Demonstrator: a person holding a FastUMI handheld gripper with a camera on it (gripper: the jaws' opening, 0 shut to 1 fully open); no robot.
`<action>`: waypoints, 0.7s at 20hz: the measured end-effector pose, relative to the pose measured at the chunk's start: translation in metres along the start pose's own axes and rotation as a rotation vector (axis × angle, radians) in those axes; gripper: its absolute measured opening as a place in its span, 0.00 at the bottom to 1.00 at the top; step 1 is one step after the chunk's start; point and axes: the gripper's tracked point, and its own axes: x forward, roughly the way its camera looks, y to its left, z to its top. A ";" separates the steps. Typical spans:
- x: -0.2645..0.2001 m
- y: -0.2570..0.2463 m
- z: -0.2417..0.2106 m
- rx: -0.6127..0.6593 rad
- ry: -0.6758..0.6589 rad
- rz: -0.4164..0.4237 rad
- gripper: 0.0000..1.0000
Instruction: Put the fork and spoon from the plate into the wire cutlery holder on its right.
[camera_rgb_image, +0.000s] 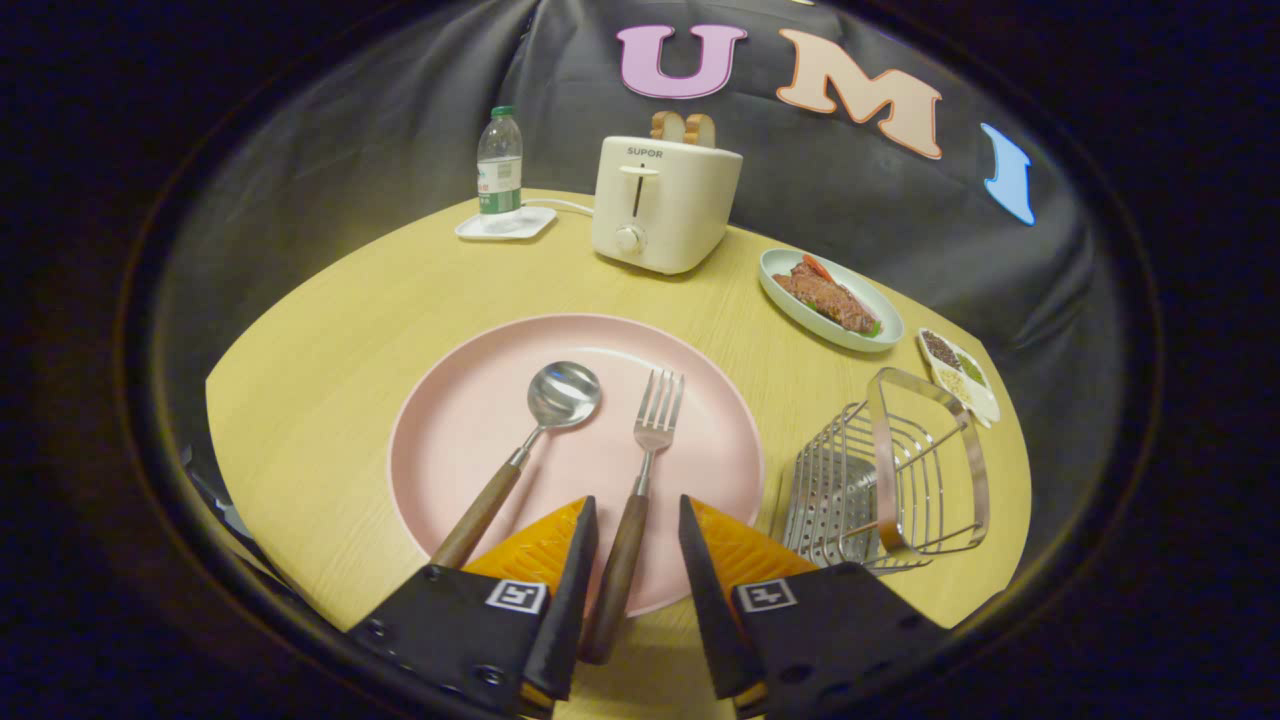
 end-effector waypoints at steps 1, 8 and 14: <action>0.001 0.000 -0.002 -0.003 0.004 -0.007 0.40; -0.005 -0.001 -0.001 -0.010 0.045 0.013 0.09; -0.032 -0.009 0.021 -0.032 0.042 0.031 0.09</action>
